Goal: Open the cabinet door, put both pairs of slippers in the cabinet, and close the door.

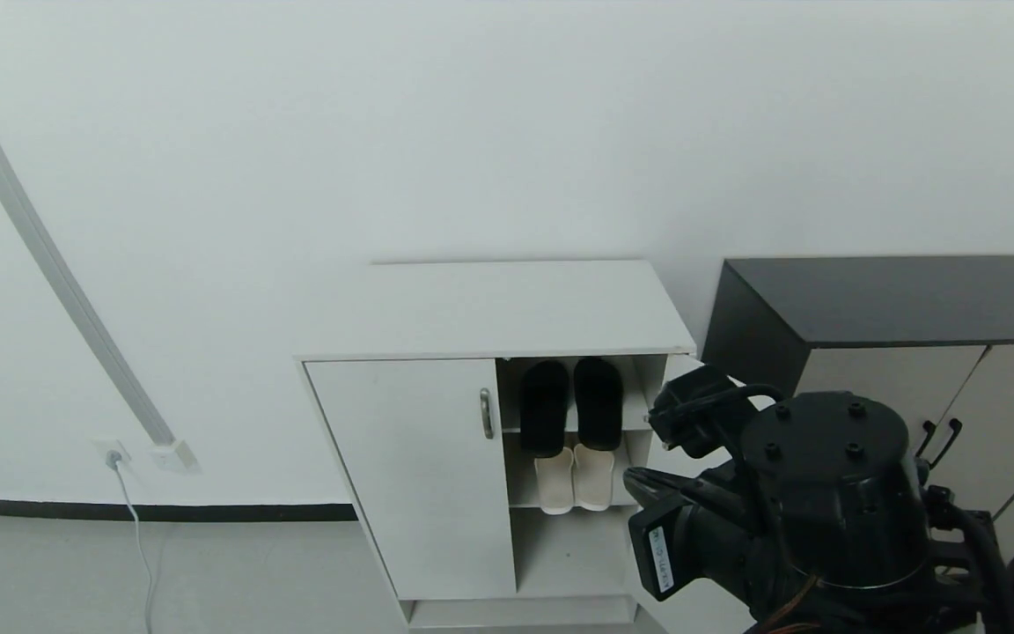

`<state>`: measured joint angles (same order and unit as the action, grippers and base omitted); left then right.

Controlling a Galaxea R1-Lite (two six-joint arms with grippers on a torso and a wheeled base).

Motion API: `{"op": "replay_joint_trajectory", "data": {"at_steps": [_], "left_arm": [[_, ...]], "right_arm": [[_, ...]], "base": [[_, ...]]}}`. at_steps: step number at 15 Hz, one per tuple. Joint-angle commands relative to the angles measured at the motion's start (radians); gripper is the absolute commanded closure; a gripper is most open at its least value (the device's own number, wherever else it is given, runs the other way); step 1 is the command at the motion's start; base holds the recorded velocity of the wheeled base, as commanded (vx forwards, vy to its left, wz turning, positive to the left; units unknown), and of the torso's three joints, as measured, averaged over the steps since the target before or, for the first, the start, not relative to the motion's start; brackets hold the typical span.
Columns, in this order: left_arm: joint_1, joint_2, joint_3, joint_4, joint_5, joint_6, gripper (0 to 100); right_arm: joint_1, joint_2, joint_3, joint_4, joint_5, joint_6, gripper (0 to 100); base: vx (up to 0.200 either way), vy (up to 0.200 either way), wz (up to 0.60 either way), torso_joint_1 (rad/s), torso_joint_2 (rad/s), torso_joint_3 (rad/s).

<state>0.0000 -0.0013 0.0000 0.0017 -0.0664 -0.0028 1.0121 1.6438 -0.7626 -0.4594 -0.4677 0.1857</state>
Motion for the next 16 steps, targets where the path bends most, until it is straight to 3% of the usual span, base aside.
{"op": "replay_joint_trajectory", "data": {"at_steps": [1,8,12,16], "left_arm": [[0.0,0.001,0.0,0.0,-0.001,0.0,100],[0.0,0.001,0.0,0.001,-0.001,0.0,100],[0.0,0.001,0.0,0.0,0.0,0.0,100],[0.0,0.001,0.0,0.0,0.0,0.001,100]], "right_arm": [[0.0,0.002,0.0,-0.001,0.0,0.0,100],[-0.009,0.002,0.003,-0.007,0.0,0.0,100],[-0.01,0.004,0.003,-0.007,0.0,0.0,100],[-0.01,0.004,0.003,-0.007,0.0,0.0,100]], "base": [[0.0,0.0,0.0,0.271,-0.61,-0.339],[0.0,0.0,0.0,0.195,-0.44,-0.237],[0.0,0.0,0.0,0.027,-0.06,-0.027],[0.0,0.0,-0.6,0.006,0.0,0.004]]}}
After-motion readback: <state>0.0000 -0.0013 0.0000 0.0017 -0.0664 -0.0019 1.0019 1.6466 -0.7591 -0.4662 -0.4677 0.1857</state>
